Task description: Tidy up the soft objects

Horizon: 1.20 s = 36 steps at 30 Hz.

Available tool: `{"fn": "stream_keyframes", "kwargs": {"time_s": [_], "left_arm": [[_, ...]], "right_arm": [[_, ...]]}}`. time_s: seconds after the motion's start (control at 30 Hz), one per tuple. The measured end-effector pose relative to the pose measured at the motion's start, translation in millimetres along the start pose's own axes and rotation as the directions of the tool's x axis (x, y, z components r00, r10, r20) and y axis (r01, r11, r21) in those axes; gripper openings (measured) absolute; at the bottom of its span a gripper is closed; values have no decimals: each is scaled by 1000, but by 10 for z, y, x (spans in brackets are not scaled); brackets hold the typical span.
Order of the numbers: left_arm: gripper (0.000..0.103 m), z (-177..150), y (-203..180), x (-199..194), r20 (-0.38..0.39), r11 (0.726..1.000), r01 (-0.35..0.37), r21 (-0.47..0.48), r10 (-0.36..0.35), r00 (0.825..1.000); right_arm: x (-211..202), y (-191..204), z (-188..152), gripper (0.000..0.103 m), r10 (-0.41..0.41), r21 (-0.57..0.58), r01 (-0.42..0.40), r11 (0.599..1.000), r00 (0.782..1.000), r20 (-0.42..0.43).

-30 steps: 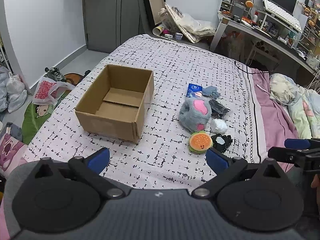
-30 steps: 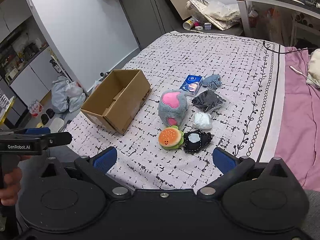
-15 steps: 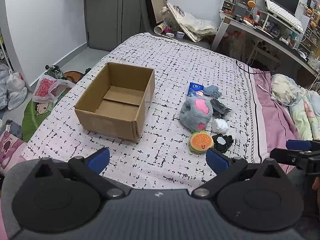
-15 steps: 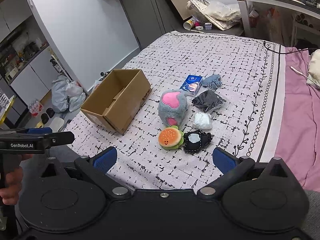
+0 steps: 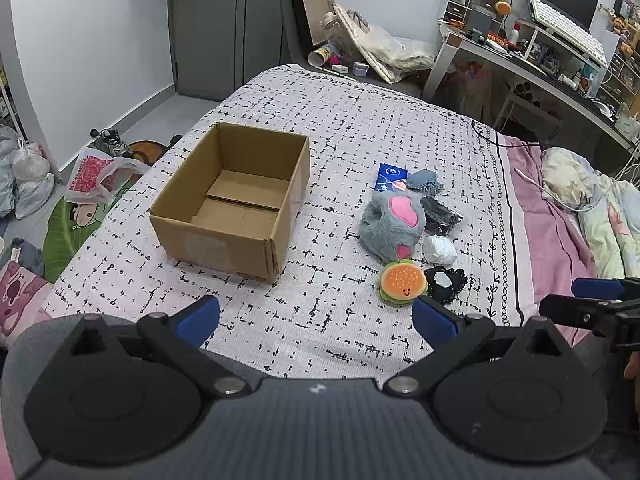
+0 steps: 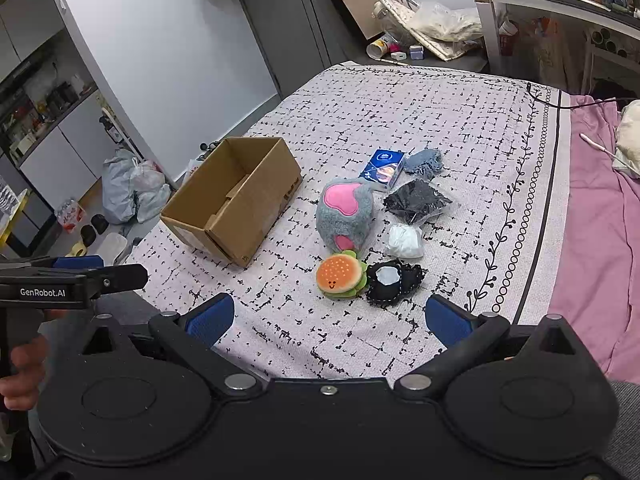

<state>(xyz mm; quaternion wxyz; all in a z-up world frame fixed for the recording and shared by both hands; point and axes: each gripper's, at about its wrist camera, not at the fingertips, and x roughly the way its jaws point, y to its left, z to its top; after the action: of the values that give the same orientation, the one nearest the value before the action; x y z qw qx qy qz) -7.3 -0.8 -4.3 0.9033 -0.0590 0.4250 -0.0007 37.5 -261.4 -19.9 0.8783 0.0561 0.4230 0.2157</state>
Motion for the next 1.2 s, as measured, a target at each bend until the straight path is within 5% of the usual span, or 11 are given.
{"fn": "stream_keyframes", "kwargs": {"time_s": [1.2], "left_arm": [[102, 15, -4, -23, 13, 1000, 14, -15, -13, 1000]], "right_arm": [[-8, 42, 13, 103, -16, -4, 16, 1000, 1000, 9]]}}
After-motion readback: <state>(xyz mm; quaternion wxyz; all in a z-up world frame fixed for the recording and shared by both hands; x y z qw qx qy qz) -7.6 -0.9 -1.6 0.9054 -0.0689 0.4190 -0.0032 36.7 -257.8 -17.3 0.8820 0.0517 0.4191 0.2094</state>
